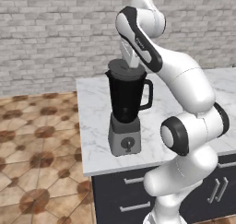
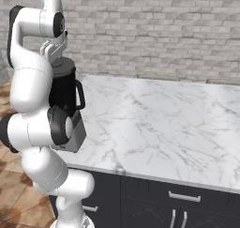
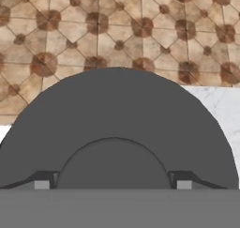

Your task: Close the lid blender by securely placing the lid on top.

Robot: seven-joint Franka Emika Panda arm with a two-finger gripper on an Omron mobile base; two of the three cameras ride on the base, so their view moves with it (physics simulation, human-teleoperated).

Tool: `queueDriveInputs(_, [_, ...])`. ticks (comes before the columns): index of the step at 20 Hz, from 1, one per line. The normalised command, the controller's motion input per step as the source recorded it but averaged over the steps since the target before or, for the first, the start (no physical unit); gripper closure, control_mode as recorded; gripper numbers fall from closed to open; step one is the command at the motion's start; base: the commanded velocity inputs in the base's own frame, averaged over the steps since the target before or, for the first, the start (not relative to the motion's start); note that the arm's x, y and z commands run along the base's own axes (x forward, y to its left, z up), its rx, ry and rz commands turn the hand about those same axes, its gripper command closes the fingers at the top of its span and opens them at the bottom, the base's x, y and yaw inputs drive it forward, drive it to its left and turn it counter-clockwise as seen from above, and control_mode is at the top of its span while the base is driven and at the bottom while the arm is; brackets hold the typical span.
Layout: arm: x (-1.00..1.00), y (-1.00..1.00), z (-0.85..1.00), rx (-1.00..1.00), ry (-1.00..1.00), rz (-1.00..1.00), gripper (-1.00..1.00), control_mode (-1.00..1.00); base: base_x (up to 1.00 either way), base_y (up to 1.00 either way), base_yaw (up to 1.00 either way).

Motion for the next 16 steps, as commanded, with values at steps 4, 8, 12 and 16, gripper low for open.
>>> queueDriveInputs(4, [-0.03, 0.0, -0.18, 0.0, 0.0, 0.02, 1.0, -1.0, 0.0, 0.0, 0.0])
queueDriveInputs(8, [-0.3, 0.0, 0.02, 0.0, 0.0, 0.0, 1.0, -1.0, 0.0, 0.0, 0.0])
queueDriveInputs(12, [-0.02, 0.0, -0.07, -0.01, 0.02, 0.0, 1.0, -1.0, 0.0, 0.0, 0.0])
queueDriveInputs(16, [0.0, 0.01, -0.43, 0.0, 0.07, 0.0, 1.0, -1.0, 0.0, 0.0, 0.0])
